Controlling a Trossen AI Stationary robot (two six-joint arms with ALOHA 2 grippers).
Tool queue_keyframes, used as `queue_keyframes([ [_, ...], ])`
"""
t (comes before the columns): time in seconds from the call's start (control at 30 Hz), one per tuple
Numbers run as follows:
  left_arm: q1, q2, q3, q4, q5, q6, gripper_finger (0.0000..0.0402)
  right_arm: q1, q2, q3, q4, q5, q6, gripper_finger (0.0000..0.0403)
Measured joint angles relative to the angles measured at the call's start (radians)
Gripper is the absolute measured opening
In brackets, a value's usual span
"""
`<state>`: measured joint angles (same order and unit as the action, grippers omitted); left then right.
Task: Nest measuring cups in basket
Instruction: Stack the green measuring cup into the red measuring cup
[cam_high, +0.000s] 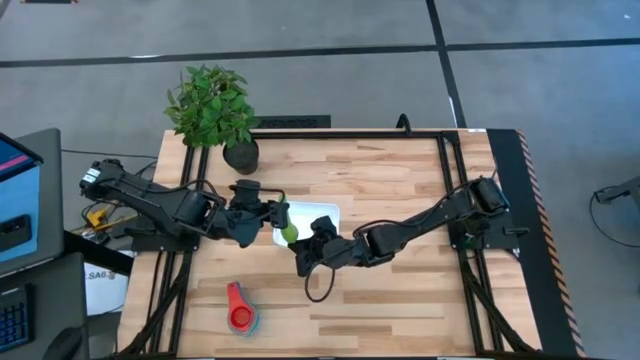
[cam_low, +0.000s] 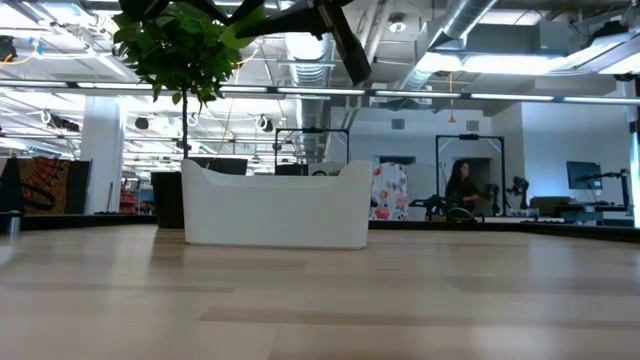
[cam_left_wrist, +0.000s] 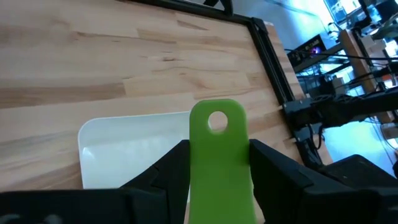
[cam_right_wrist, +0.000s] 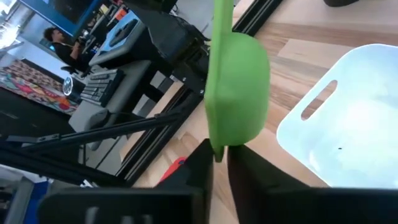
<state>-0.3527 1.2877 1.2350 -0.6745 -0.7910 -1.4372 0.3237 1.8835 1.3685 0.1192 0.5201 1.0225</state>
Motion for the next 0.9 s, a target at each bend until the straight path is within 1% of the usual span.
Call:
queue_keyframes([
  [0.27, 0.0, 0.0, 0.0, 0.0, 0.015, 0.007, 0.0137, 0.003, 0.0, 0.0, 0.002, -0.002, -0.01, 0.0011],
  [0.4, 0.0, 0.0, 0.0, 0.002, 0.022, 0.021, 0.0138, 0.005, 0.0, 0.0, 0.002, -0.005, -0.013, 0.001],
  [0.5, 0.0, 0.0, 0.0, 0.0, 0.035, 0.022, 0.0147, 0.005, 0.0, 0.0, 0.003, -0.03, -0.008, 0.0008],
  [0.57, -0.001, -0.011, 0.0, -0.005, 0.043, 0.053, 0.0159, 0.004, 0.0, 0.0, 0.005, -0.069, 0.009, 0.0005],
  [0.73, 0.0, -0.083, 0.0, -0.015, 0.038, 0.151, 0.0193, 0.009, 0.0, 0.0, 0.038, -0.209, 0.061, 0.001],
  [0.9, -0.022, -0.173, 0.0, -0.016, 0.114, 0.266, 0.0218, 0.011, 0.0, 0.0, 0.152, -0.371, 0.067, 0.0009],
])
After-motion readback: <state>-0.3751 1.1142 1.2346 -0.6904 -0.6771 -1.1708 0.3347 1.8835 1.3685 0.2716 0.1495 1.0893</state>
